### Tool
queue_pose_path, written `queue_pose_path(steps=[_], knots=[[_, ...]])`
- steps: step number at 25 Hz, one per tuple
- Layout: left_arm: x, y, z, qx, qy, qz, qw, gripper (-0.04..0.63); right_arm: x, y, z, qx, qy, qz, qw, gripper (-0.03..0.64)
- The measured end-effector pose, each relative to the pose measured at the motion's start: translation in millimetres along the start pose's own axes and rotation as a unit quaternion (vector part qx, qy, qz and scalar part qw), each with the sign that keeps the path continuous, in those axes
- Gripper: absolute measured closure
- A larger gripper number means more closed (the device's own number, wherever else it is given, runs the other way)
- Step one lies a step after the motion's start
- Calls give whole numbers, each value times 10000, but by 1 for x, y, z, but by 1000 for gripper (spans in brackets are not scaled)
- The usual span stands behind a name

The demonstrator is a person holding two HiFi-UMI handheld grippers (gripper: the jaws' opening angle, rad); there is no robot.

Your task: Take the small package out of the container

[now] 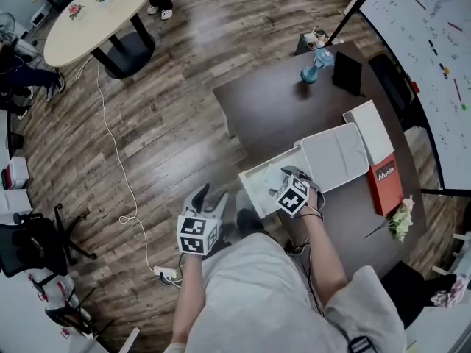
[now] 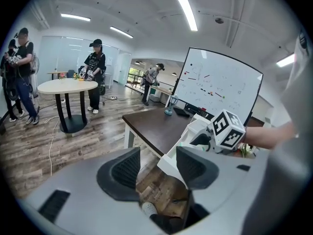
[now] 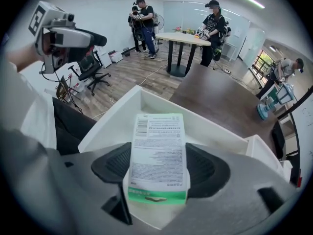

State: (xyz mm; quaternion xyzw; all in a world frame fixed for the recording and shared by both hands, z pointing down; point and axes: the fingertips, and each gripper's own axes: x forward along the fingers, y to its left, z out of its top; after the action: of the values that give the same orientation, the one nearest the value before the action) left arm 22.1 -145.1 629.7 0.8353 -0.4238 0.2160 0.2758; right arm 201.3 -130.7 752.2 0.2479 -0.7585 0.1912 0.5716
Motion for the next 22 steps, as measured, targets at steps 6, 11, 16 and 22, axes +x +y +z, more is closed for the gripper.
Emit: queue_pose_path(steps=[6, 11, 16, 22], knots=[[-3, -3, 7, 296, 117, -226, 9992, 373, -18, -1, 6, 286, -113, -122, 9995, 268], [-6, -4, 14, 451, 97, -438, 9980, 373, -34, 1, 14, 777, -447, -227, 9957, 267], [-9, -13, 18, 601, 86, -713, 9956, 374, -52, 9, 16, 1226, -693, -366, 9894, 268], [-13, -23, 21, 758, 44, -1029, 9918, 374, -69, 19, 18, 2000, -1273, -316, 9710, 268]])
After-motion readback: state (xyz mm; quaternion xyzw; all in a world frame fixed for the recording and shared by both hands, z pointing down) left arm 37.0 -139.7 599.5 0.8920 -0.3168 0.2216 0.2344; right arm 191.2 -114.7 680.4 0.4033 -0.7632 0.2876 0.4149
